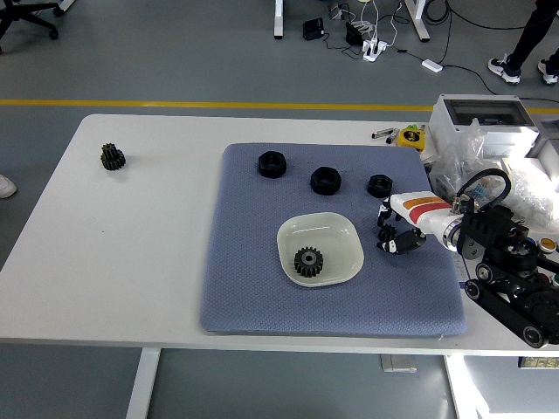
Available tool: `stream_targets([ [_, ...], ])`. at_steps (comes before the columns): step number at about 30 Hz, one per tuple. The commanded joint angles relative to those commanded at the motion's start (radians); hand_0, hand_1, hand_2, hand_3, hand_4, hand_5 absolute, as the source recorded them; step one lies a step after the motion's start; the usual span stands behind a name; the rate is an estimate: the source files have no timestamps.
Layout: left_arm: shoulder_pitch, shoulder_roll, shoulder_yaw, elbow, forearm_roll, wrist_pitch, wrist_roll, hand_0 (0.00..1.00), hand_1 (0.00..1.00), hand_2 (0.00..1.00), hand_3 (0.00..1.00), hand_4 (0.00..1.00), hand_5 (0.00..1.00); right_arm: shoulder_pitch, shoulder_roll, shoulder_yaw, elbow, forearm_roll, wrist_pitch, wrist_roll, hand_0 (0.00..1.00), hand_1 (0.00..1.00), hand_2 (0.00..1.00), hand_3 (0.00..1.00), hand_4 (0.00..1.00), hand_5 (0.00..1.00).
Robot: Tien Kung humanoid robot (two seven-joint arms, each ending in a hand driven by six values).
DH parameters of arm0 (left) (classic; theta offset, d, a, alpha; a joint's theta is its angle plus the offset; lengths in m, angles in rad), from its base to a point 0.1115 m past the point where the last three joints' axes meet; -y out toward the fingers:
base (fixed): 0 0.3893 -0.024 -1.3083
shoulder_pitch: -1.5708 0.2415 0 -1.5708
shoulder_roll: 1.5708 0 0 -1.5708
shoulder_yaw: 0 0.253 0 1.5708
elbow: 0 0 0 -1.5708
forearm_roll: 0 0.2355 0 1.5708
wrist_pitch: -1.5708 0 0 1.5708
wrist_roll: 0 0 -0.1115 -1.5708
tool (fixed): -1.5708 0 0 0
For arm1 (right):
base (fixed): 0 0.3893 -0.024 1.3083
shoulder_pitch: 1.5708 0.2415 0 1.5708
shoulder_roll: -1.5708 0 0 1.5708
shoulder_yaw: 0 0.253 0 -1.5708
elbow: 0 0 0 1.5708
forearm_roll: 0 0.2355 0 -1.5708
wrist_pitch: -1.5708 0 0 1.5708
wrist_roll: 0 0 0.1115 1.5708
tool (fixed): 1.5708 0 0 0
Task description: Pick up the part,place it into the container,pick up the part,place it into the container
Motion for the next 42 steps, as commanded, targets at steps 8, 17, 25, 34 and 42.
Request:
stream_targets([
  [8,0.0,0.0,0.005,-0.001,-0.002,-0.001,-0.001,0.722,0.711,0.771,0.617,0.687,0.595,-0.002,-0.004,-0.004,-0.016,0.024,-0.004,0.005,0.43,0.554,0.612,0.564,0.799,0.311],
  [17,-0.001,0.0,0.003,-0.001,0.002,-0.001,0.0,0.72,0.711,0.771,0.618,0.687,0.595,-0.007,-0.005,-0.011,-0.028,0.048,0.028,0.006,0.326,0.436,0.492,0.489,0.674,0.275],
  [25,-0.001,0.0,0.003,-0.002,0.004,-0.002,0.0,0.721,0.711,0.772,0.618,0.686,0.594,-0.006,-0.005,-0.012,-0.03,0.057,0.022,0.007,0.322,0.416,0.472,0.476,0.61,0.277],
  [34,-0.002,0.001,0.007,-0.002,0.0,-0.003,-0.001,0.721,0.711,0.77,0.618,0.685,0.591,-0.009,-0.012,-0.004,-0.016,0.057,0.022,0.009,0.23,0.363,0.424,0.454,0.534,0.312],
  [42,-0.001,0.001,0.004,-0.002,0.005,-0.004,0.001,0.721,0.711,0.77,0.618,0.684,0.589,-0.017,-0.019,0.007,0.019,0.038,0.023,0.006,0.211,0.344,0.41,0.448,0.546,0.293],
])
